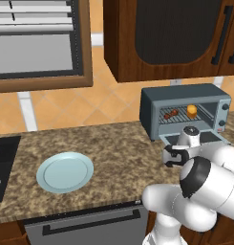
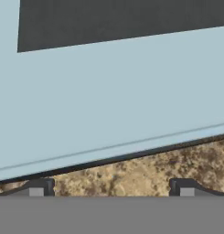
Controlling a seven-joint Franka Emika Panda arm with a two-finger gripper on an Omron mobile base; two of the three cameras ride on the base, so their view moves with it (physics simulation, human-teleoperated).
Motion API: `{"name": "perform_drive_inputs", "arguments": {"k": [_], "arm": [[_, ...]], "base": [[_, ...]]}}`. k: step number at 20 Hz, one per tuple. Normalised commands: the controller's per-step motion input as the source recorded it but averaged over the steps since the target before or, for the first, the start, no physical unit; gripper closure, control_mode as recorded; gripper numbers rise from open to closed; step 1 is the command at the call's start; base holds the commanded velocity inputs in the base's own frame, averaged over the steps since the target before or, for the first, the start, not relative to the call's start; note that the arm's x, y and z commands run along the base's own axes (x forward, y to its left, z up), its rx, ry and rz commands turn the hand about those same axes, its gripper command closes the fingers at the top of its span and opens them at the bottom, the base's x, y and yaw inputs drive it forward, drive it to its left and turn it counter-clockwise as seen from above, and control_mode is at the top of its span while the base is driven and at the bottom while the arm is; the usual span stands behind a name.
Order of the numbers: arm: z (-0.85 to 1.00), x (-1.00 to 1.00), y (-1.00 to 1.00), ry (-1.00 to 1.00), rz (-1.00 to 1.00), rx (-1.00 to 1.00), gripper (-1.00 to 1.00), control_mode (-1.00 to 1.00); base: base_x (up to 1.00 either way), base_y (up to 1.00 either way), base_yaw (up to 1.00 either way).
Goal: Pick up the kebab skewer and baguette bread, and place them inside the toaster oven. Close the toaster oven door and start by setting the timer.
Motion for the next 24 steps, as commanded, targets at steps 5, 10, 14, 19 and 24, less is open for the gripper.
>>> {"name": "perform_drive_inputs", "arguments": {"k": [5,10,14,19,24], "arm": [[0.15,0.19,0.00,-0.20,0.00,0.03,-1.00,-1.00],[0.61,0.53,0.00,-0.17,0.00,0.06,-1.00,-1.00],[0.64,0.36,0.00,-0.28,0.00,0.04,-1.00,-1.00],[0.47,0.35,0.00,-0.38,0.00,0.00,-1.00,-1.00],[0.06,0.46,0.00,-0.27,0.00,0.00,-1.00,-1.00]], "base": [[0.00,0.00,0.00],[0.00,0.00,0.00],[0.00,0.00,0.00],[0.00,0.00,0.00],[0.00,0.00,0.00]]}}
